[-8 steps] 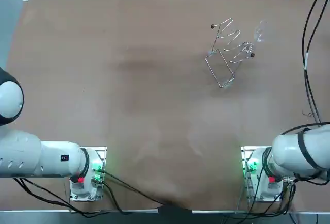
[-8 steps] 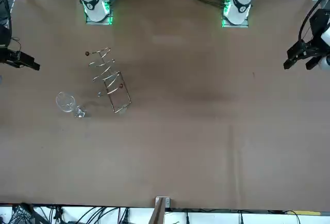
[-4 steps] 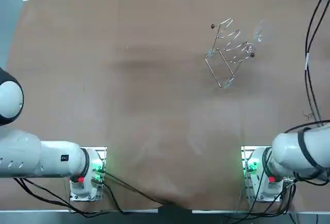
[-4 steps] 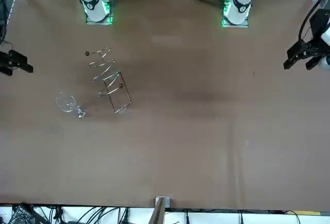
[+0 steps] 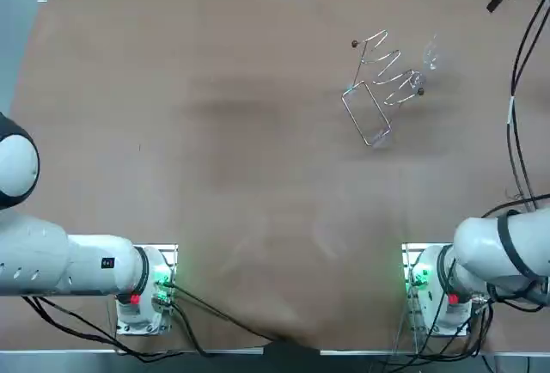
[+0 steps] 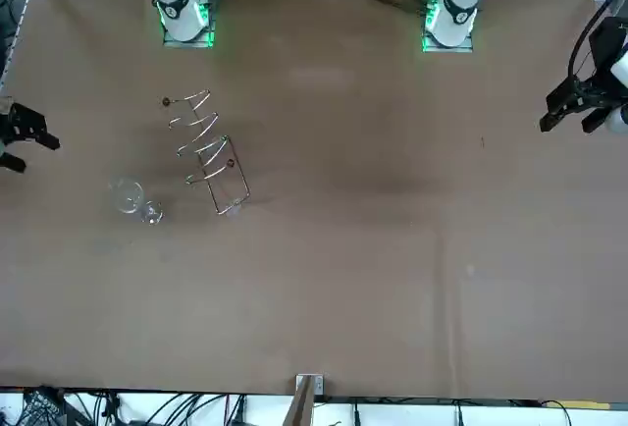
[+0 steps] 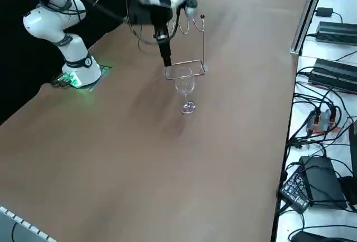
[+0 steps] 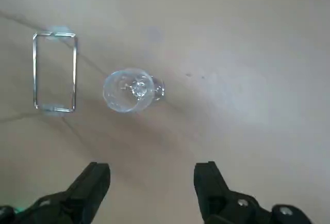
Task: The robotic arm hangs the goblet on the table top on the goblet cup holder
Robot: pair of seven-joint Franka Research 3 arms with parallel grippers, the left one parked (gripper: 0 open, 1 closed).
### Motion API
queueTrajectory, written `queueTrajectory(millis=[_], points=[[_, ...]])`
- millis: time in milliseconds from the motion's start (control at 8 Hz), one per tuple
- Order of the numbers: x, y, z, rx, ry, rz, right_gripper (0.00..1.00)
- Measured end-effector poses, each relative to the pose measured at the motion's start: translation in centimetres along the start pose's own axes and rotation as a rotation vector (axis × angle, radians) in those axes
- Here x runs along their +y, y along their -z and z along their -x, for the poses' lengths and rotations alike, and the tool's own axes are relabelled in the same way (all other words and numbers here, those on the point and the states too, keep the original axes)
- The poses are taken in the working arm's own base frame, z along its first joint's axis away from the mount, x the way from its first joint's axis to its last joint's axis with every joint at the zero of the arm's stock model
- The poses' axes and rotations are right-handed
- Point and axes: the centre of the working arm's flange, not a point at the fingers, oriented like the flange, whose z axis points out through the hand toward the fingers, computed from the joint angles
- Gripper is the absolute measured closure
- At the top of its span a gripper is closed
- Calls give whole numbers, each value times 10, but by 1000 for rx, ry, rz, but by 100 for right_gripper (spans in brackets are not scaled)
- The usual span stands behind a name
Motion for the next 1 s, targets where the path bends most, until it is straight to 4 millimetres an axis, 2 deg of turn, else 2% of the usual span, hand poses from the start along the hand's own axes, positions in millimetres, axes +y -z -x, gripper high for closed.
queueTrajectory(millis=[250, 500, 750, 1000], points=[[34, -35, 26, 101, 231, -81, 0], [73, -78, 52, 205, 428, -117, 0], [97, -131, 58, 300, 590, -137, 0], [109, -178, 54, 408, 735, -160, 0]])
